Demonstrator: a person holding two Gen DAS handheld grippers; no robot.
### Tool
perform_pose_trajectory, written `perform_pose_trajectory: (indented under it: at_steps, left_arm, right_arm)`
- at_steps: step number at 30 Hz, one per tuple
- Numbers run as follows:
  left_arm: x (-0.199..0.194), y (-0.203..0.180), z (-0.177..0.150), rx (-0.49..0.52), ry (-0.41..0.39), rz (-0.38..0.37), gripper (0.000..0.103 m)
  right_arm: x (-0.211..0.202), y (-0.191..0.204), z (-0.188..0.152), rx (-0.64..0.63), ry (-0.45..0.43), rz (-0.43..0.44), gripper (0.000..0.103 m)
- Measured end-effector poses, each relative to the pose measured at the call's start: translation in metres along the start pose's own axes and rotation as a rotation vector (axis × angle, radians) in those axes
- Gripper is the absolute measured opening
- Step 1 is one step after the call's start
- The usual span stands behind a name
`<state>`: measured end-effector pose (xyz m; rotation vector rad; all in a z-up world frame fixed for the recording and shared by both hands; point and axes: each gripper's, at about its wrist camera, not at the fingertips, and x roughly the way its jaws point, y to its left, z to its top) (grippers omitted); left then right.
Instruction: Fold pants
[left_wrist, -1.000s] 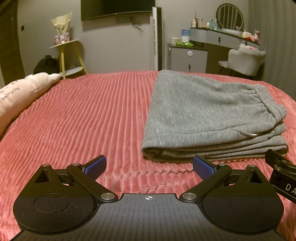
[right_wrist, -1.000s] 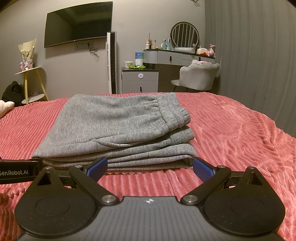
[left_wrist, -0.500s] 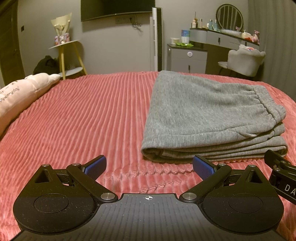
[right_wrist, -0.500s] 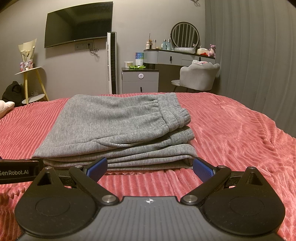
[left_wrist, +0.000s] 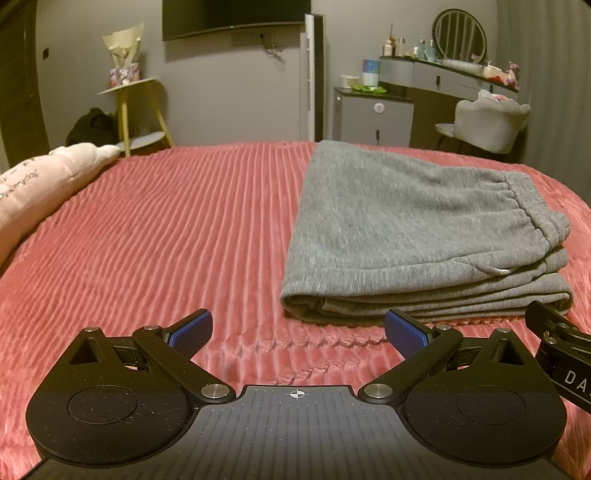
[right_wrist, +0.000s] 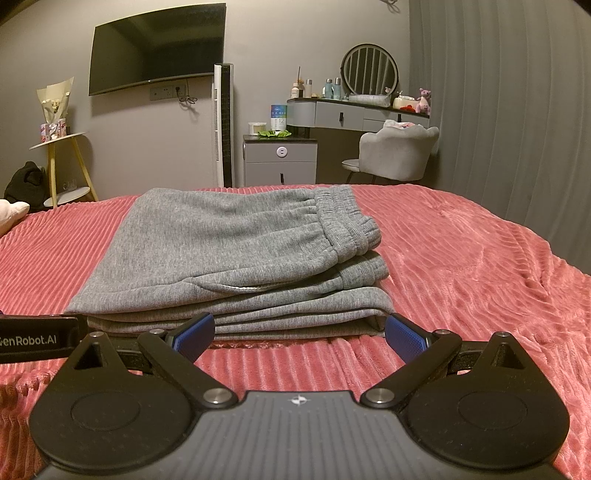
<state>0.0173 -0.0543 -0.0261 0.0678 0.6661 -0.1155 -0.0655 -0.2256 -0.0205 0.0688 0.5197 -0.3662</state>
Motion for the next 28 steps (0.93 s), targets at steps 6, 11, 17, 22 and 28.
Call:
perform_pose_trajectory:
  at_steps: [6, 11, 17, 22, 28]
  left_arm:
    - [0.0005, 0.0007, 0.0004, -0.002, -0.001, 0.0, 0.103]
    - [0.0005, 0.0011, 0.0003, 0.003, -0.007, 0.0, 0.103]
    - [0.0013, 0.0002, 0.0002, 0.016, -0.002, -0.002, 0.103]
    - [-0.0021, -0.0034, -0.0019, 0.057, -0.041, -0.011, 0.103]
    - [-0.0017, -0.0057, -0.002, 0.081, -0.045, -0.021, 0.103]
  right_arm:
    - [0.0001, 0.0002, -0.0001, 0.0, 0.0, 0.0, 0.099]
    - [0.0002, 0.0006, 0.0001, -0.001, 0.002, -0.001, 0.099]
    - [-0.0002, 0.0011, 0.0011, -0.004, 0.003, -0.002, 0.099]
    - [0.0011, 0.0, 0.0002, -0.003, 0.006, -0.004, 0.099]
    - [0.0035, -0.0001, 0.0003, -0.002, 0.012, -0.006, 0.099]
